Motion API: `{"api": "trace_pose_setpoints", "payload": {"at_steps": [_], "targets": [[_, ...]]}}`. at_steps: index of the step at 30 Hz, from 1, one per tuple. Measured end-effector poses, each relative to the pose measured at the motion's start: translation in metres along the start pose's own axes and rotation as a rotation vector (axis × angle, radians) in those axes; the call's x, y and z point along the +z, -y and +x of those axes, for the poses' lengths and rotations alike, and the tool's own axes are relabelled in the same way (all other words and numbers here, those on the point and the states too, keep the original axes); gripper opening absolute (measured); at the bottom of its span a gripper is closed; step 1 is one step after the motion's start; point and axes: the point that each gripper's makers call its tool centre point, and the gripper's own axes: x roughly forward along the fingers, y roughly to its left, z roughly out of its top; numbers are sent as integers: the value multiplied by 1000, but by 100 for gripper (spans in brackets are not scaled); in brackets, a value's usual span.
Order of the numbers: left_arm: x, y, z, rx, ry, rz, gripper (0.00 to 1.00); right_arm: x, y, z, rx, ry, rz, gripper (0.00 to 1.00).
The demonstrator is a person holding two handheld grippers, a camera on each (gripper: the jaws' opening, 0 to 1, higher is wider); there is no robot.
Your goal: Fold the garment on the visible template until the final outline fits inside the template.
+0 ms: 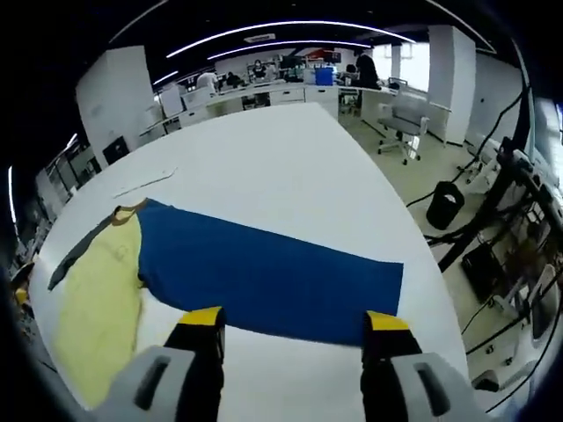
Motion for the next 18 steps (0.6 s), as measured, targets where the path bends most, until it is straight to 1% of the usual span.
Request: {"api": "trace_pose_setpoints", "payload": {"at_steps": [1,4,8,12,14,17,18], "targets": [[0,1,-1,1,-2,-2,99,-2,5,1,-10,-15,3,61],[-2,4,-3,-5,-6,-9,99,-5,17,2,-26,-28,20,61],[-4,8,-5,-10,-16,1,99,-7,33,4,-62,-32,6,54],[-3,11,-7,-12,-21,1,99,-8,43,7,-73,-43,21,52],[-3,12,-8,-14,-20,0,99,-9,45,8,-73,-49,25,48],[-4,13,-9,-11,-24,4,99,-15,53,10,-96,-75,-1,43],[-4,13,-10,-10,-25,4,99,-17,56,10,-103,-77,6,41]]}}
